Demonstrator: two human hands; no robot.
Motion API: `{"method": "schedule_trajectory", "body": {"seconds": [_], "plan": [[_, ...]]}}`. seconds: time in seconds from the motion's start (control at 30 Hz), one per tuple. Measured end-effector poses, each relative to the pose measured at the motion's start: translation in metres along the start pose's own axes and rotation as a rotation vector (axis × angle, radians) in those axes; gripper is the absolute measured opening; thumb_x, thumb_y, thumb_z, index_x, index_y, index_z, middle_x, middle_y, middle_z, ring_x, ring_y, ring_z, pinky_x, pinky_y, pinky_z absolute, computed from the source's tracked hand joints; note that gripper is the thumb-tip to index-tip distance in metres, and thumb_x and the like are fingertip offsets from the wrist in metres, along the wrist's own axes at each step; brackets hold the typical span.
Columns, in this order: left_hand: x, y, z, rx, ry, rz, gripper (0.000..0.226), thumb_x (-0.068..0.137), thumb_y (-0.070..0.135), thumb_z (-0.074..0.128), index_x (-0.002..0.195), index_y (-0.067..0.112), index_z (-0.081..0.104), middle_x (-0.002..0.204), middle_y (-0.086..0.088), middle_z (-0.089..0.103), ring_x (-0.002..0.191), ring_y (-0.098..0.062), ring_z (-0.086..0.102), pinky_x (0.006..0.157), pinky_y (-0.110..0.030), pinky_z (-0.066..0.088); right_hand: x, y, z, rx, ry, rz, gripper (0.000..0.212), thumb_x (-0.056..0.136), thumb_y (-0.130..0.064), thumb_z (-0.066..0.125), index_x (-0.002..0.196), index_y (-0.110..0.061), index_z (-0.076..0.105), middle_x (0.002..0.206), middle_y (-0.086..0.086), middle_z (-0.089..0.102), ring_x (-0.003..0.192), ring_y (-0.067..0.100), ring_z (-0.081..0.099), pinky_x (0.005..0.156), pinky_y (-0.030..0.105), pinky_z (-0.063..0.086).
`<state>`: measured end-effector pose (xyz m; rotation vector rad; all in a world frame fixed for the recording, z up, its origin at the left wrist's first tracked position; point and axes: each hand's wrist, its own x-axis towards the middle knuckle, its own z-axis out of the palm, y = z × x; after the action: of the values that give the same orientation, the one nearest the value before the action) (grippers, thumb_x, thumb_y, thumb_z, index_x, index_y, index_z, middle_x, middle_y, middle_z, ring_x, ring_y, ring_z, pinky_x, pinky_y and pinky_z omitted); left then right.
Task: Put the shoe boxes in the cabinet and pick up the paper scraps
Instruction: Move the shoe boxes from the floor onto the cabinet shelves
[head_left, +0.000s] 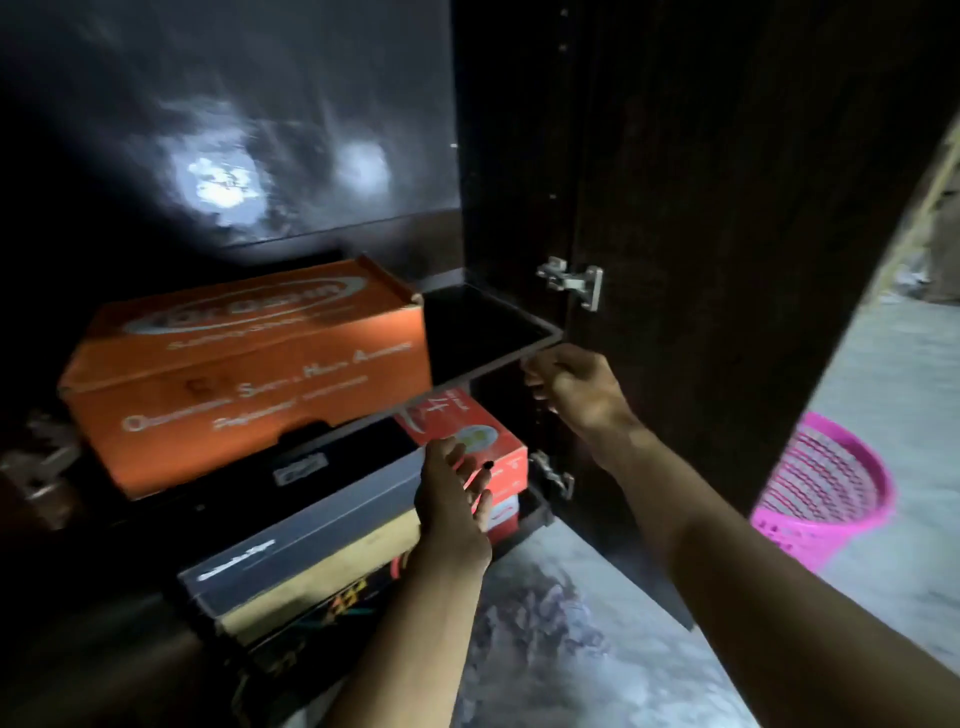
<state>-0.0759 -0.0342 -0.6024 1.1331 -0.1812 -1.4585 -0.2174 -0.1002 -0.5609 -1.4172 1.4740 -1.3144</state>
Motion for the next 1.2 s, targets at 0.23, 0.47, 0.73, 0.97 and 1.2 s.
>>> {"method": "schedule_trajectory", "body": {"seconds": [0.23, 0.47, 0.73, 0.97, 1.2], "plan": [[-0.037, -0.122, 0.078, 0.399, -0.304, -0.155, 0.021, 0.098, 0.030, 0.057, 0.083, 0.021, 0.067, 0.078, 0.003, 0.061, 0.070, -0.014, 0.058, 0.068, -0.027, 0.042, -0.095, 0.072, -0.129, -0.091, 0.099, 0.019, 0.031, 0.071, -0.045, 0.062, 0.088, -0.023, 0.078, 0.085, 0.001, 0.079, 0.085, 0.023, 0.074, 0.081, 0.044, 0.058], [-0.093, -0.291, 0.132, 0.828, -0.557, -0.243, 0.017, 0.098, 0.022, 0.053, 0.088, 0.019, 0.067, 0.080, 0.000, 0.065, 0.065, -0.016, 0.059, 0.061, -0.027, 0.036, -0.209, 0.168, -0.293, -0.165, 0.480, 0.201, 0.030, 0.073, -0.046, 0.067, 0.088, -0.023, 0.078, 0.087, -0.002, 0.081, 0.084, 0.014, 0.077, 0.082, 0.039, 0.060], [-0.166, -0.457, 0.149, 1.138, -0.828, -0.438, 0.020, 0.093, 0.033, 0.066, 0.103, 0.016, 0.069, 0.102, -0.007, 0.070, 0.079, -0.019, 0.068, 0.071, -0.029, 0.052, -0.355, 0.261, -0.434, -0.397, 0.977, 0.467, 0.030, 0.078, -0.036, 0.062, 0.101, -0.021, 0.076, 0.103, 0.003, 0.075, 0.096, 0.022, 0.071, 0.089, 0.043, 0.057], [-0.207, -0.557, 0.135, 1.377, -0.980, -0.509, 0.035, 0.089, 0.060, 0.067, 0.106, 0.030, 0.059, 0.095, 0.004, 0.066, 0.089, -0.016, 0.066, 0.083, -0.034, 0.056, -0.423, 0.313, -0.480, -0.445, 1.032, 1.081, 0.067, 0.083, -0.056, 0.067, 0.137, -0.018, 0.056, 0.138, 0.022, 0.051, 0.129, 0.047, 0.045, 0.107, 0.051, 0.040], [-0.197, -0.602, 0.112, 1.310, -0.825, -0.489, 0.069, 0.059, 0.083, 0.071, 0.112, 0.039, 0.058, 0.106, 0.001, 0.074, 0.101, -0.024, 0.070, 0.077, -0.037, 0.060, -0.439, 0.340, -0.473, -0.511, 1.032, 1.064, 0.081, 0.082, -0.055, 0.072, 0.136, -0.004, 0.040, 0.129, 0.029, 0.052, 0.126, 0.048, 0.045, 0.104, 0.050, 0.038]]}}
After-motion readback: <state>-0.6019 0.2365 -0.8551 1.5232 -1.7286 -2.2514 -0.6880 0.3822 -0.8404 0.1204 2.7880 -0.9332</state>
